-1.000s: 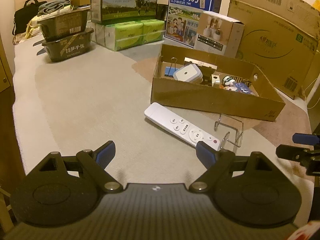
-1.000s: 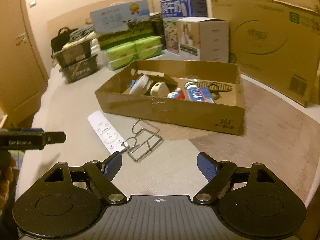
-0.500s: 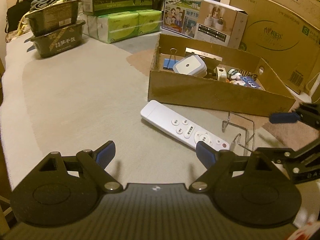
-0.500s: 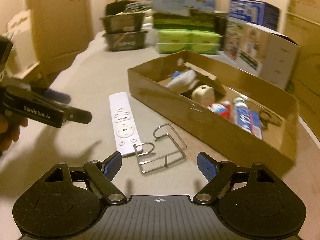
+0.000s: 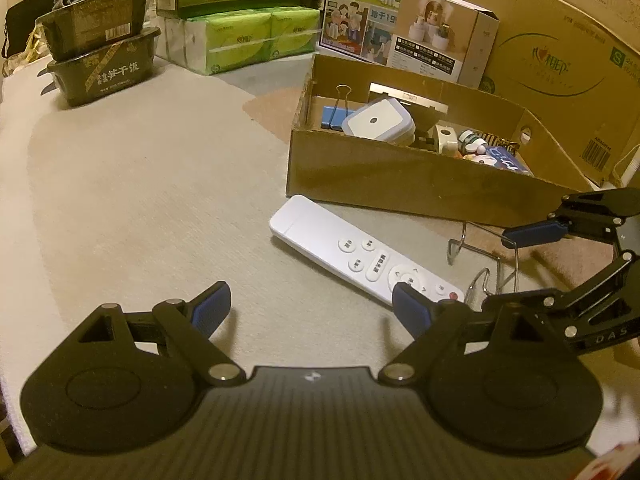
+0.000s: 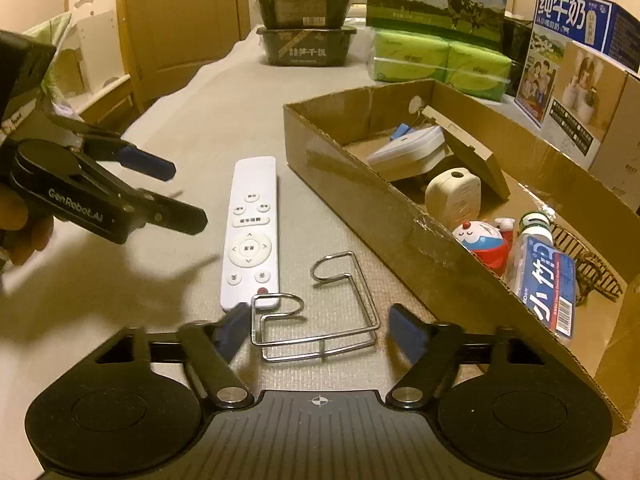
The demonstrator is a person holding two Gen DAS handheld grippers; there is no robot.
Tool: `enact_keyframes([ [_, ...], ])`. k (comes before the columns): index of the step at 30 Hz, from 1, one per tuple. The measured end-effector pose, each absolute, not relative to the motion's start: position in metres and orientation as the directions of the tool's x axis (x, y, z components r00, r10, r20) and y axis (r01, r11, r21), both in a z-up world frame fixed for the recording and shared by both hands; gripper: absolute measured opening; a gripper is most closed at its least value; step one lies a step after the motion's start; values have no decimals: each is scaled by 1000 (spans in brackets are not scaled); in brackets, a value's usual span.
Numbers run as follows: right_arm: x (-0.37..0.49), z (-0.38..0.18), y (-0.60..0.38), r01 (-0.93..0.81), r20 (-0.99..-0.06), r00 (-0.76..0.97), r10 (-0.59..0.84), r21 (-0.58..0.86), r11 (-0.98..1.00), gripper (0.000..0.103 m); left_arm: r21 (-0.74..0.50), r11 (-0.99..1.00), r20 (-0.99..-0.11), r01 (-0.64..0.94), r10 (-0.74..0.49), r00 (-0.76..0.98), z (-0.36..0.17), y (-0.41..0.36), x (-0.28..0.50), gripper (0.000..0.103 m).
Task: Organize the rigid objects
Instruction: 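Lower the left tool onto the white remote while the right tool approaches the wire rack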
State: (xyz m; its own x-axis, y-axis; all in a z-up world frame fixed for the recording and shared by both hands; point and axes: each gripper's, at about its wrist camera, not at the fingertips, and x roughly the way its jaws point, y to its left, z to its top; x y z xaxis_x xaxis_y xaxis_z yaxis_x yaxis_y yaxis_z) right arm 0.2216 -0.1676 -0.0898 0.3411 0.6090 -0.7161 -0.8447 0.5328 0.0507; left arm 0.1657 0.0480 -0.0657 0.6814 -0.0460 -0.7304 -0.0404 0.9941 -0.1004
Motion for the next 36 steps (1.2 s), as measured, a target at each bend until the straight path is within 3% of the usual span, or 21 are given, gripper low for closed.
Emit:
enact_keyframes([
  [8,211,-85,-170,-802,-717,392,577,41,595,68,-126,990,-728,-60,-51,684,-64,43,169,86],
  [17,186,-87,-189,-596,-701,538,468,75,799,68,-153,979,-722,-135,-18,692,-70,12,193,86],
  [27,173,-84,-205,-476,-682,607,407,98,874,68,-39,986,-736,-163,82,672,-91,-15,209,86],
  [36,166,-85,-209,-453,-681,615,398,107,885,68,8,988,-754,-152,106,648,-87,26,174,83],
])
